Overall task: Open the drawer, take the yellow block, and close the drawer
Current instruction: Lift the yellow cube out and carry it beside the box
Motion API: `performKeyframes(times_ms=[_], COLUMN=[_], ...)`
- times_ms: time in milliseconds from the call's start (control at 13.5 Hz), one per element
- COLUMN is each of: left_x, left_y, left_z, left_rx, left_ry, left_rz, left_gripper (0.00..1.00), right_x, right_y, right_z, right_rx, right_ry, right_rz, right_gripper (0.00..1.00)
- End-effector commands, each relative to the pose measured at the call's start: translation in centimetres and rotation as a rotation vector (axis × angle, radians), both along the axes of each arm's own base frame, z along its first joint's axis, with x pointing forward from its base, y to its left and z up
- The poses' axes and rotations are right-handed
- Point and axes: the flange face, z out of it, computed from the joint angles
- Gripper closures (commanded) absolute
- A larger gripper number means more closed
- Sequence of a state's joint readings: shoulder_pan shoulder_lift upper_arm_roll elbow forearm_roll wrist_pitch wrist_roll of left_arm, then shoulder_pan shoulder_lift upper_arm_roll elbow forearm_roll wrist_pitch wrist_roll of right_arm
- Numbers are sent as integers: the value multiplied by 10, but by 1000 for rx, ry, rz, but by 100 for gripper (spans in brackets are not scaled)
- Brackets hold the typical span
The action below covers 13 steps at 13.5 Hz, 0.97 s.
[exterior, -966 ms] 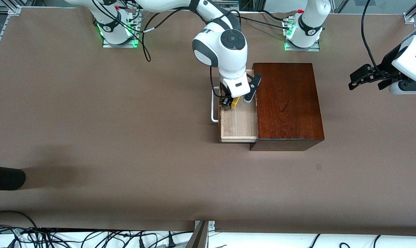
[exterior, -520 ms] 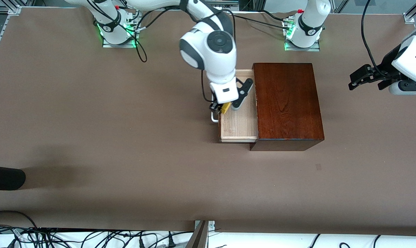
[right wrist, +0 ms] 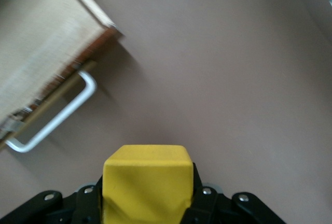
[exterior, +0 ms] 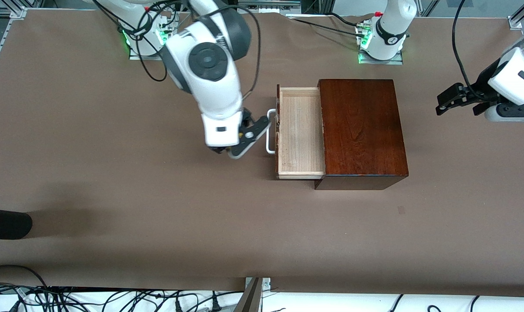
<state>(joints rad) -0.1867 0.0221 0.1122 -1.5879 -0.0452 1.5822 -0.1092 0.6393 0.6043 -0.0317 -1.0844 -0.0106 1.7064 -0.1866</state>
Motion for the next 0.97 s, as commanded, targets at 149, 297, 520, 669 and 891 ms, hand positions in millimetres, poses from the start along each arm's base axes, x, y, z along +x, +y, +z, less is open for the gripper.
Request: performKeyframes(times_ms=[149, 297, 520, 669, 891], left_x=[5, 4, 3, 2, 1], left_y=[-14, -20, -38, -43, -44], left_z=[6, 8, 15, 17, 16], left_rx=[-8, -8, -12, -13, -11], left_ry=[-7, -4, -17, -20, -13], left_rz=[-41, -39, -68, -79, -72], left_gripper=[0, 0, 0, 0, 0], right_x=[12, 19, 19, 14, -4], right_y=[-84, -122, -183, -223, -274], right_z=[-1, -8, -23, -35, -65], right_rx=[-22, -22, -2, 12, 33], right_ry=[46, 39, 6, -19, -30], right_rz=[-155, -216, -310, -366, -440], right_gripper=[93, 95, 95, 95, 95])
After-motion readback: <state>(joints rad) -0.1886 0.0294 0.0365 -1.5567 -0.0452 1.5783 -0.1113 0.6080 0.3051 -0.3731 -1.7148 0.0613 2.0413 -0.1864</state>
